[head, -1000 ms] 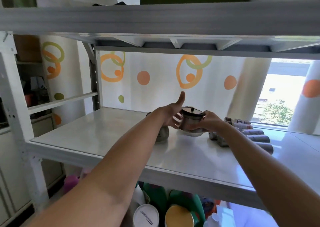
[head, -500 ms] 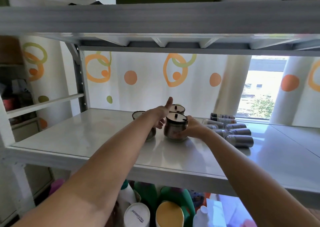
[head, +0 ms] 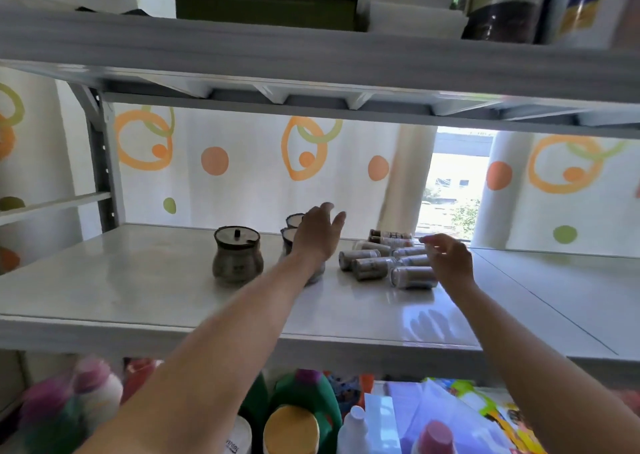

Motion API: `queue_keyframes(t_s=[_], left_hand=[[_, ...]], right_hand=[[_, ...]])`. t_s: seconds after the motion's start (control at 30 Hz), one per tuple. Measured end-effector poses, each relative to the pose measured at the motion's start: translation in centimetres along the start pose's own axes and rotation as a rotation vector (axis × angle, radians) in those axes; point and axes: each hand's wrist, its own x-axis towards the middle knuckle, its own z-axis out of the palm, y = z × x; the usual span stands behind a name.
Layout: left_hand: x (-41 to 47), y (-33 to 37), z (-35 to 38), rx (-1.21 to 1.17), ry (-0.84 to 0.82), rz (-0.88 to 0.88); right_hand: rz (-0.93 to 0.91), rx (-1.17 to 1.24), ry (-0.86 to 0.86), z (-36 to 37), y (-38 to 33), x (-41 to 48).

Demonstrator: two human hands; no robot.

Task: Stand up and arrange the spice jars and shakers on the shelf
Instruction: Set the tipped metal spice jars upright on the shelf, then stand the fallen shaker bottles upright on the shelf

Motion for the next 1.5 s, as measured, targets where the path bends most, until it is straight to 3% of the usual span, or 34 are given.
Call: queue_keyframes(t_s=[0.1,0.43,0.73,0.9,1.07,1.27,1.37,1.5], left_hand=[[-1.5,0.5,3.8,-0.034,-0.083,0.073],[-1.4,3.8,10.8,0.032,-0.279,0.261],[0.2,4.2,10.2,0.265,-0.365,0.347],[0.2,5.7,10.3,0.43,-0.402,0.377],[-0.3,5.2,11.3,0.309,-0.345,0.321],[-1.5,5.6,13.3,-0.062,-0.348,0.203],[-2.2,6.2,14.2,-0.134,-0.297,0.171],[-2.4,6.2,14.5,-0.155,-0.278,0.147]], right_hand=[[0.0,-0.082,0.034,-0.4,2.8,-0.8],[0.151,-0.121,-0.087,-1.0,6.3,-0.8],[0.159,-0.196,-0.138,-0.4,5.8,-0.5],[0.177,-0.094,-0.107,-1.1,5.2,-0.7],[0.168,0.11,-0.073,-1.5,5.3,-1.2],[0.145,0.416,-0.11,-1.7,4.9,-1.6],[0.072,0.349,-0.109,-1.6,5.1,-1.6],[-0.055,0.083,-0.141,-1.1,5.3,-1.4]])
